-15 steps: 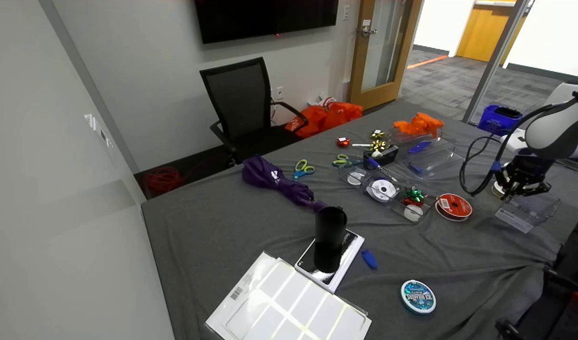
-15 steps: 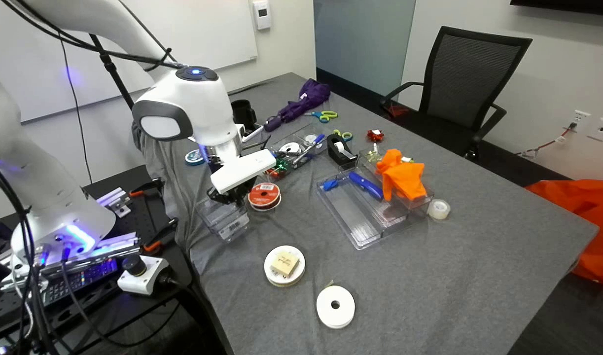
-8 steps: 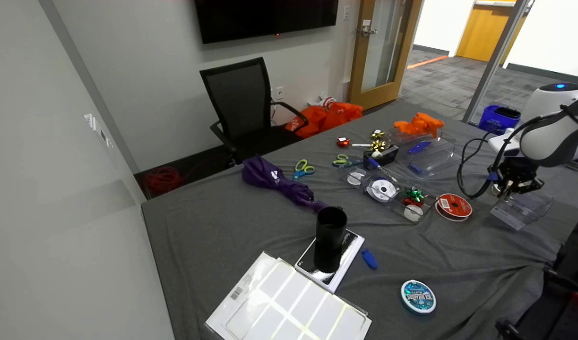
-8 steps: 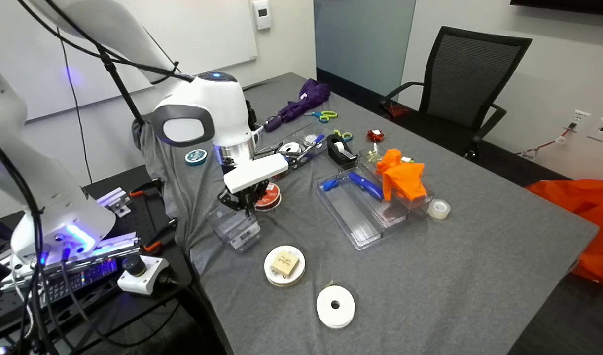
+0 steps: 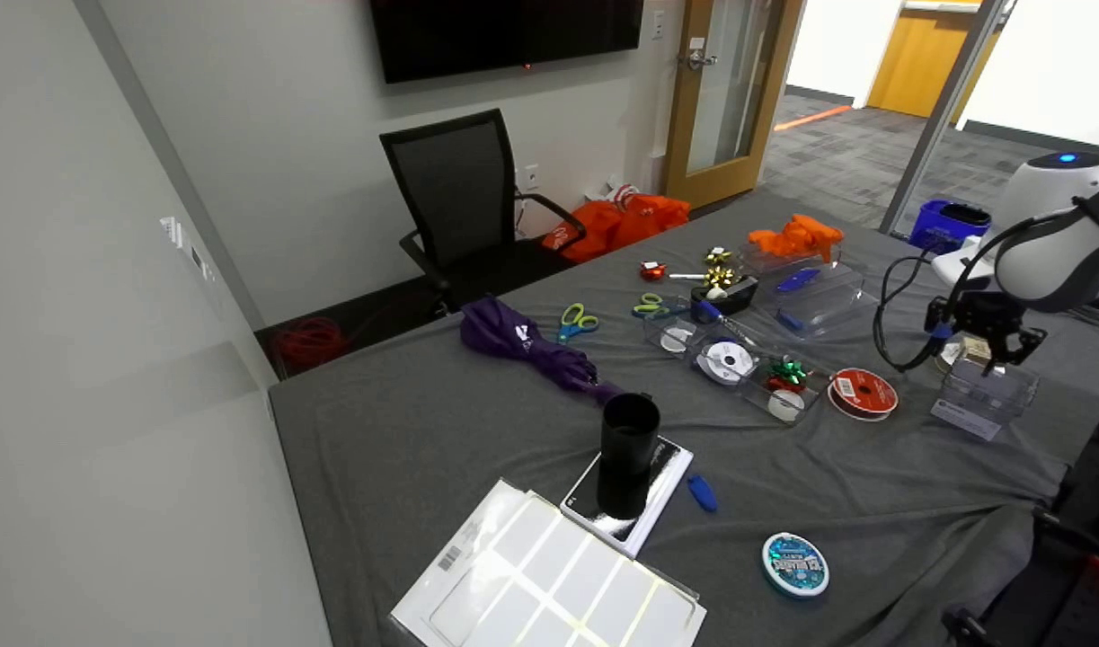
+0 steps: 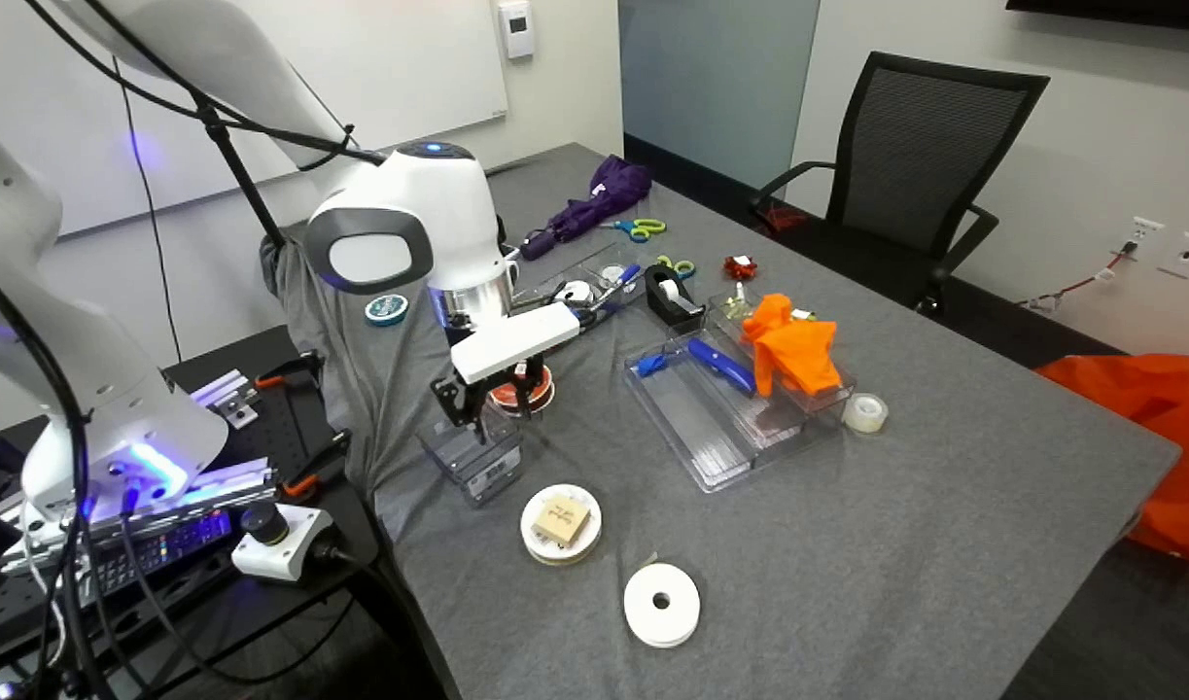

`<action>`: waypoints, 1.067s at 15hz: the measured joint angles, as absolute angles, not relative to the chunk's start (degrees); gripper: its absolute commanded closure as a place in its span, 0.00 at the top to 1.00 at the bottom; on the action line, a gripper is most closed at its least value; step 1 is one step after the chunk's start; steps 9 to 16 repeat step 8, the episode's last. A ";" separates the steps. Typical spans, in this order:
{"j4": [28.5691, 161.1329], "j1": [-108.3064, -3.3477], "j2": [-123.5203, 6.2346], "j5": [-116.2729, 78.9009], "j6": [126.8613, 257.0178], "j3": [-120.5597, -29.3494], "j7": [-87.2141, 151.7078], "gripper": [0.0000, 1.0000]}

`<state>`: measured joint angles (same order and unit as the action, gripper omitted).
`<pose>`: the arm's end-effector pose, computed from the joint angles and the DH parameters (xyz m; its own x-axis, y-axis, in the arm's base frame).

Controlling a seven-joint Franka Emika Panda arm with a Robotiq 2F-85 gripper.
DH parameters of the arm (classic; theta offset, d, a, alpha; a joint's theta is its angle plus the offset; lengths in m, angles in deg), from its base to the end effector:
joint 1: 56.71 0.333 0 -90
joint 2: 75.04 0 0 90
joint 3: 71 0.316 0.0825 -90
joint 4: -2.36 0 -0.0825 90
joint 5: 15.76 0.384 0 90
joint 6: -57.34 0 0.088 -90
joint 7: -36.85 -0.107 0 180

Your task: Move the clear container at the front to the right.

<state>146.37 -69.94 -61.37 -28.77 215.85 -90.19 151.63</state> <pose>0.3961 -0.2479 0.1962 -0.0911 0.9846 -0.1492 0.9944 0.0818 -0.0671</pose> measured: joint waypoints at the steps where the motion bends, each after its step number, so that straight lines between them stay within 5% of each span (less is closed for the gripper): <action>1: 146.43 -70.65 -61.71 -28.77 215.85 -89.88 152.12 1.00; 16: 151.39 -74.10 -71.45 -24.45 214.90 -87.92 159.55 1.00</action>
